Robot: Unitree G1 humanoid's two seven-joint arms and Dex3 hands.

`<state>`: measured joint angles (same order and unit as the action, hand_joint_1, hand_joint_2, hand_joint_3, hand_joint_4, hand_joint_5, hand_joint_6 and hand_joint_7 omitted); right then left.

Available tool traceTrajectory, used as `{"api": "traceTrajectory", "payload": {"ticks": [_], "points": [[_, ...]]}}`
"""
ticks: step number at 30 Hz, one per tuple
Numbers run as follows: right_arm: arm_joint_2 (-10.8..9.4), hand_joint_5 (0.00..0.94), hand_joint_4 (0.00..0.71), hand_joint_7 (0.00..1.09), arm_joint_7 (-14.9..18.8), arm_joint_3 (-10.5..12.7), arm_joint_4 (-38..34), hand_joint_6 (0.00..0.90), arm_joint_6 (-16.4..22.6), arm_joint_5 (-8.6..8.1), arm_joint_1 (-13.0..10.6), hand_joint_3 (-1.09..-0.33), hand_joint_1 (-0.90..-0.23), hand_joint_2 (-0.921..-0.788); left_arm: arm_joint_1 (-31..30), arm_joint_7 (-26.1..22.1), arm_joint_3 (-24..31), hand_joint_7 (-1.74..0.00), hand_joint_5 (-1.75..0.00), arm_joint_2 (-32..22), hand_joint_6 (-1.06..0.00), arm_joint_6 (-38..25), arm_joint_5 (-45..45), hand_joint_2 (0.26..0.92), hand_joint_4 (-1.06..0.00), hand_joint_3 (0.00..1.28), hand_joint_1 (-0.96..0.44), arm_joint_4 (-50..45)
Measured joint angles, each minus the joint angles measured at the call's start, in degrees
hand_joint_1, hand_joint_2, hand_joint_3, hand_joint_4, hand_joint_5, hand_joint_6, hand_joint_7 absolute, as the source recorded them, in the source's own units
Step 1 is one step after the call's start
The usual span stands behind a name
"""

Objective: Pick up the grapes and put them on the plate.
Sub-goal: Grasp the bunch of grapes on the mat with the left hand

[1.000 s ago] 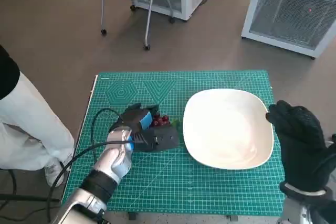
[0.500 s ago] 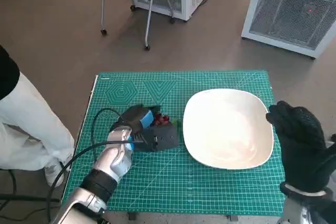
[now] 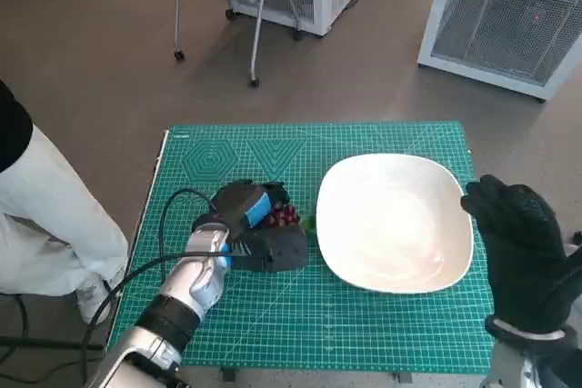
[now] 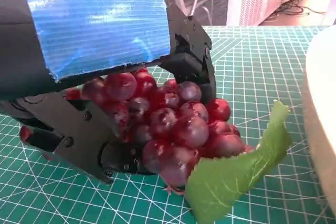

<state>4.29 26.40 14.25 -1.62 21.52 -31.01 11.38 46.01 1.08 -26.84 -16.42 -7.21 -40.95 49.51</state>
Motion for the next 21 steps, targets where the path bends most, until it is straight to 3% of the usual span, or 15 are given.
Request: {"api": "traceTrajectory", "payload": {"ticks": [13, 18, 21], "points": [[0.00, 0.516, 0.499, 0.87, 0.01, 0.03, -0.17, 0.273, 0.07, 0.02, 0.01, -0.519, -0.380, -0.921, 0.72, 0.53, 0.02, -1.37, -1.41, -0.02, -0.50, 1.31, 0.80, 0.780, -0.49, 0.47, 0.00, 2.07], [0.03, 0.516, 0.499, 0.87, 0.02, 0.05, -0.19, 0.274, 0.07, 0.01, 0.01, -0.519, -0.380, -0.921, 0.82, 0.45, 0.08, -1.18, -1.64, -0.03, -0.60, 1.61, 1.12, 0.708, -0.42, 0.60, 0.01, 2.41], [0.05, 0.516, 0.500, 0.87, 0.03, 0.09, -0.32, 0.274, 0.08, 0.00, 0.04, -0.519, -0.381, -0.921, 0.82, 0.42, 0.14, -1.12, -1.69, -0.04, -0.62, 1.91, 1.31, 0.688, -0.41, 0.63, 0.01, 2.67]]}}
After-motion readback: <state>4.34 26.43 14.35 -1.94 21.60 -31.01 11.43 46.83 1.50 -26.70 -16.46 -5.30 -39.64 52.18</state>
